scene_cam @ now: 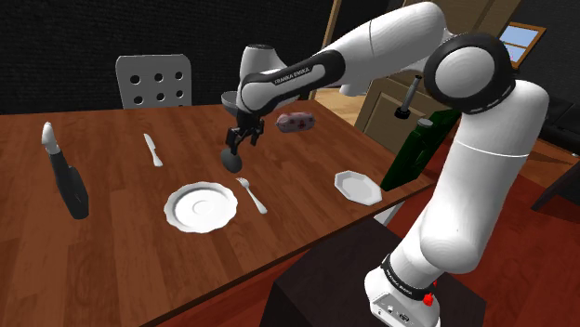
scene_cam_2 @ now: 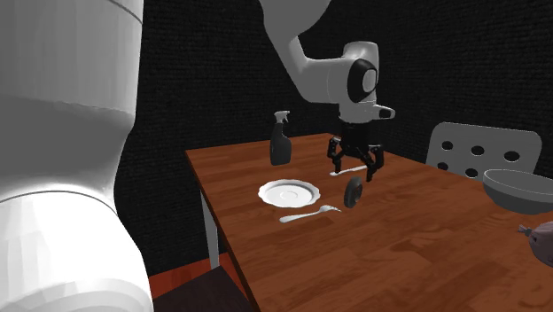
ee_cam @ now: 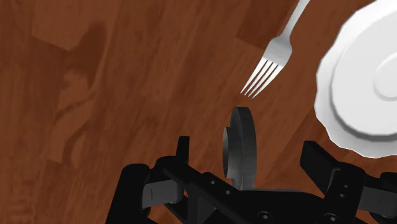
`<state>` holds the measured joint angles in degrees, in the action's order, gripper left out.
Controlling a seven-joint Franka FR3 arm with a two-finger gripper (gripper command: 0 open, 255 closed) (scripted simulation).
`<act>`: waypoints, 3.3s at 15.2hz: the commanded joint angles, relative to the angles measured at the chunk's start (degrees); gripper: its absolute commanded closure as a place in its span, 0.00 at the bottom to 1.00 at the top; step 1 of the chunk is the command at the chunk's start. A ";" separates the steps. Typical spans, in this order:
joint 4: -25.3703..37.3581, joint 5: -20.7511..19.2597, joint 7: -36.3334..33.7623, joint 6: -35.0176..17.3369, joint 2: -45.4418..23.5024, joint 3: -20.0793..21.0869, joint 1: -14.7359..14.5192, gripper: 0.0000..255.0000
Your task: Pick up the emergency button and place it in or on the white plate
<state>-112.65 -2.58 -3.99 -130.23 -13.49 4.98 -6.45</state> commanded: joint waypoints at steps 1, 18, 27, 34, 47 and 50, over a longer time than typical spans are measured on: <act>4.47 -1.08 -0.54 -0.23 -4.20 0.06 -0.63 0.00; 5.60 -2.06 -1.05 -4.81 -9.73 -0.27 -1.06 0.00; 5.63 -2.06 -1.05 -4.80 -9.74 -0.27 -1.06 1.00; 6.87 -1.64 -0.71 -1.06 -7.23 -0.06 -0.93 1.00; 8.41 -1.36 -2.65 5.53 -2.24 0.91 -2.34 1.00; 6.28 -1.85 -6.45 5.39 -0.40 2.12 -4.64 1.00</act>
<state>-104.77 -4.29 -9.00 -124.43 -15.01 6.66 -10.28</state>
